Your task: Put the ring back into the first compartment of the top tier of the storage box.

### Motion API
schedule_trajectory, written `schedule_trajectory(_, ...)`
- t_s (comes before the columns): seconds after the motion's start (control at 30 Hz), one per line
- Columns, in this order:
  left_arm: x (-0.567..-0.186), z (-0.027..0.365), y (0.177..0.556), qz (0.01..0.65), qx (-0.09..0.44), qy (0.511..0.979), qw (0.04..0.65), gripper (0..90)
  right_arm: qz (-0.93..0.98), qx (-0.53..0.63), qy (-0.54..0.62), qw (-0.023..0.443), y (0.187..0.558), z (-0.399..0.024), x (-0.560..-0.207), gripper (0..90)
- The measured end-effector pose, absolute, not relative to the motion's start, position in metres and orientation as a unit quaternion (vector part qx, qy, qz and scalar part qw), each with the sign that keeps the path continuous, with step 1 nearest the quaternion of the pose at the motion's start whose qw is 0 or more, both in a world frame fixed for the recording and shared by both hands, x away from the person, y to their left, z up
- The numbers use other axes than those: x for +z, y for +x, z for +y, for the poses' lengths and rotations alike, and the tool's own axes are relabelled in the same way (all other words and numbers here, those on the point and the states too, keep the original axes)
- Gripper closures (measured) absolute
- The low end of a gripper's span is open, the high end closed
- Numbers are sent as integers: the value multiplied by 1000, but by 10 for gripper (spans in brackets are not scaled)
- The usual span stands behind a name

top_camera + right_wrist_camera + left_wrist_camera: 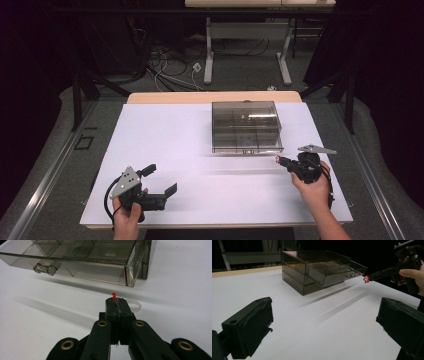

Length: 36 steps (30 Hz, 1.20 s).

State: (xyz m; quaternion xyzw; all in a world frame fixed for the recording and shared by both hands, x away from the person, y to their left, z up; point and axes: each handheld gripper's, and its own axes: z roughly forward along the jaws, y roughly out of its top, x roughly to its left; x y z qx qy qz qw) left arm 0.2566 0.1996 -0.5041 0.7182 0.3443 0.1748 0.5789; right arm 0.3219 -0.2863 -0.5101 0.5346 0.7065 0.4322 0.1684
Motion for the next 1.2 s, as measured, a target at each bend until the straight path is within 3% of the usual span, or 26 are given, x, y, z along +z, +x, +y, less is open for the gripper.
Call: schedule_trajectory(1.2, -504, 200, 256, 345, 175, 718, 579, 4, 705, 477, 494, 179, 301, -287, -482, 900)
